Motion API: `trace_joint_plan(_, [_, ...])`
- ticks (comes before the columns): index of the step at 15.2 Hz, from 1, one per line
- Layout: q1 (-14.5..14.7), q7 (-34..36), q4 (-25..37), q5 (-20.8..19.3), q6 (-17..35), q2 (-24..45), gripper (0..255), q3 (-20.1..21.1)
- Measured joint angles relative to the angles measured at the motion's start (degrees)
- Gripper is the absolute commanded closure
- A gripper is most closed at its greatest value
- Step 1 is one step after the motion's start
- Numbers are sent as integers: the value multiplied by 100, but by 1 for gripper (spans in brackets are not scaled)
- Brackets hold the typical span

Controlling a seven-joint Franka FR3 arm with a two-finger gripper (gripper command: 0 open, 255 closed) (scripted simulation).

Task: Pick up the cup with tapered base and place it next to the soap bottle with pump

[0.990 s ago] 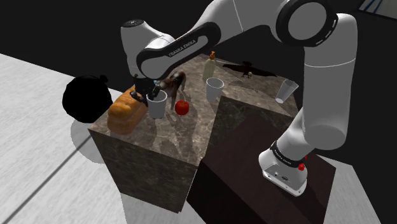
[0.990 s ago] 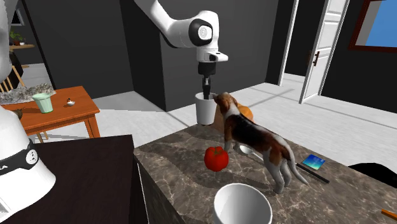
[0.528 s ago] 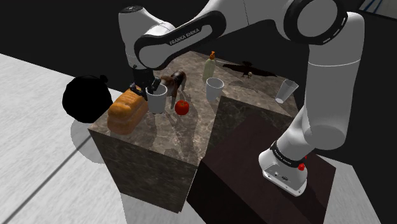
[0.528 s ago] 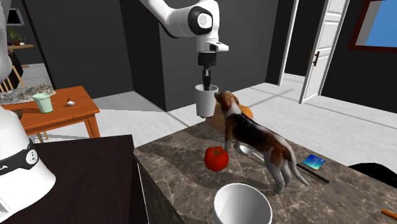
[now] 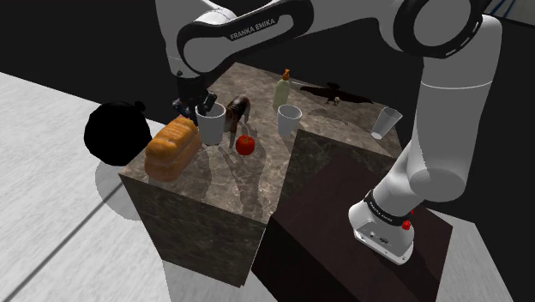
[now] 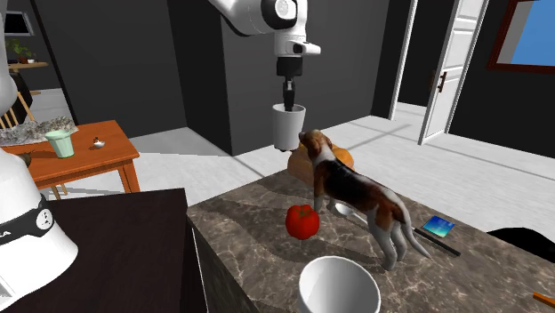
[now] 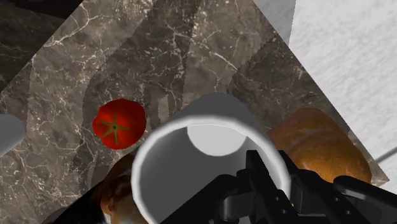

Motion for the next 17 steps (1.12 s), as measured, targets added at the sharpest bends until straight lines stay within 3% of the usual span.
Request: trace_joint_plan(17, [-10, -178, 790, 176, -1119, -364, 255, 73])
